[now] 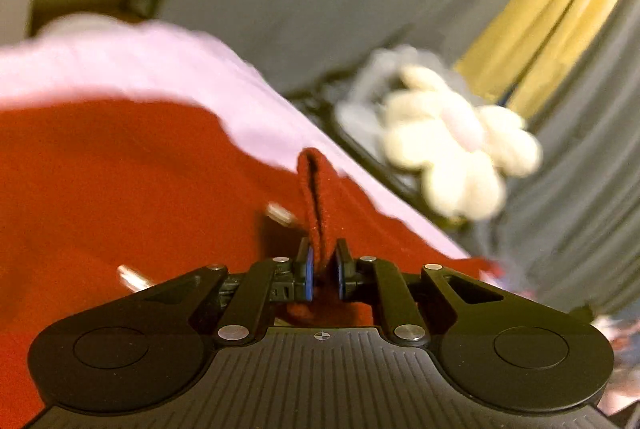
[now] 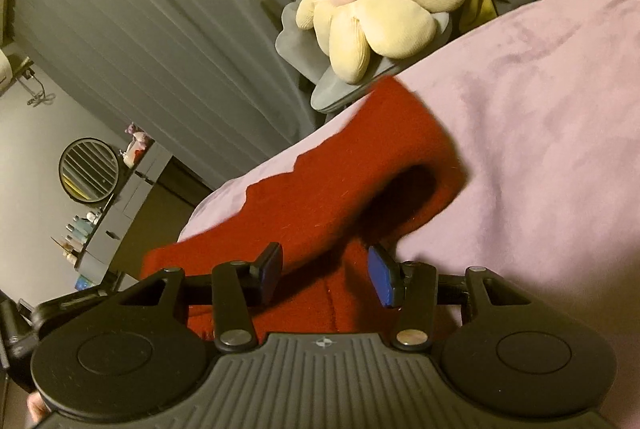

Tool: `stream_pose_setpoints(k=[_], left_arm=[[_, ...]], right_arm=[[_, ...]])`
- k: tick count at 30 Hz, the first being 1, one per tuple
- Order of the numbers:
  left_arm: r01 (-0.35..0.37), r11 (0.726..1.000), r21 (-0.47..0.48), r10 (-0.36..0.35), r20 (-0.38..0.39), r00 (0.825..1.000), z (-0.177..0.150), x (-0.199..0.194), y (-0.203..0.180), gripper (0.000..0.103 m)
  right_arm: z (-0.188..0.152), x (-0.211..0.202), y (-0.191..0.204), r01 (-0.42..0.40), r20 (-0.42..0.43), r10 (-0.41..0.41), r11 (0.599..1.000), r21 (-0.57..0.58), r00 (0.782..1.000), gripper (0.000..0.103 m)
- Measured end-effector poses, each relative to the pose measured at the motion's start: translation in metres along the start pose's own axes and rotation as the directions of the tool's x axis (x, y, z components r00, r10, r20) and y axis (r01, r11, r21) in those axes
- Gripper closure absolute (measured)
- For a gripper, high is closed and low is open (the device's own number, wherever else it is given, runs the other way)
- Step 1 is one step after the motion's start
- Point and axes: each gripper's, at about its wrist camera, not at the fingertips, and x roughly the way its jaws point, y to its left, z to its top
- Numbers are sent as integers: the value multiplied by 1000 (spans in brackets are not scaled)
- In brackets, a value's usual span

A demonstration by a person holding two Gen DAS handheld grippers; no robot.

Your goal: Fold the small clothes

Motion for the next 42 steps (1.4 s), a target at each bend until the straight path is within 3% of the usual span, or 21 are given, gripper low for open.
stream_pose_setpoints(k=[2, 4, 5, 6, 8, 10, 12, 14, 16, 18, 21, 26, 29, 37, 39, 42], left_arm=[[-137, 988, 70, 135, 30, 990, 5, -7, 17, 90], [-195, 977, 88, 194, 29, 981, 3, -10, 35, 90], [-191, 979, 78, 190, 11, 982, 2, -8, 42, 83], [-174, 983, 55, 174, -7, 985, -1, -7, 49, 69], [-132, 991, 8, 132, -27, 991, -5, -4, 58, 55], [-119, 992, -31, 118, -36, 992, -6, 2, 63, 57], [-148, 987, -66, 145, -51, 988, -2, 10, 67, 90], [-153, 984, -86, 150, -40, 988, 6, 10, 72, 91], [-160, 986, -35, 161, 15, 987, 10, 3, 67, 91], [-204, 978, 45, 200, 82, 976, 19, -6, 62, 91], [-275, 955, 110, 261, 123, 957, 29, -12, 61, 91], [-361, 919, 159, 349, 99, 932, 22, -7, 76, 90], [-366, 916, 166, 360, 63, 931, 13, 2, 80, 90], [-331, 939, 91, 328, 39, 944, 14, 3, 88, 89], [-329, 938, 104, 327, 39, 944, 13, 3, 86, 89], [-325, 936, 133, 320, 57, 946, 14, 1, 80, 89]], right_arm=[[-3, 4, 2, 1, -12, -1, 1000, -8, 1000, 56], [-6, 8, 5, -1, -23, 1, 1000, -18, 1000, 56], [-7, 10, 6, -4, -29, 3, 1000, -22, 1000, 55], [-9, 13, 7, -5, -35, 4, 1000, -25, 999, 55], [-12, 17, 9, -3, -43, 2, 999, -33, 999, 55], [-15, 20, 11, 2, -46, -4, 999, -46, 999, 55], [-17, 21, 14, 2, -45, -5, 998, -65, 999, 55], [-17, 22, 14, 1, -41, -4, 998, -70, 999, 55], [-16, 22, 12, -4, -34, 2, 998, -63, 999, 55], [-15, 23, 10, -3, -26, 1, 999, -54, 1000, 55], [-16, 25, 11, 4, -19, -6, 998, -65, 1000, 55], [-17, 27, 14, 12, -15, -14, 996, -86, 1000, 55], [-16, 30, 12, 7, -11, -7, 997, -71, 1000, 55], [-11, 54, 18, -53, -54, 49, 996, -67, 997, 57], [-8, 64, 20, -53, -59, 49, 996, -74, 997, 62], [-3, 74, 18, -35, -46, 31, 996, -85, 998, 87]])
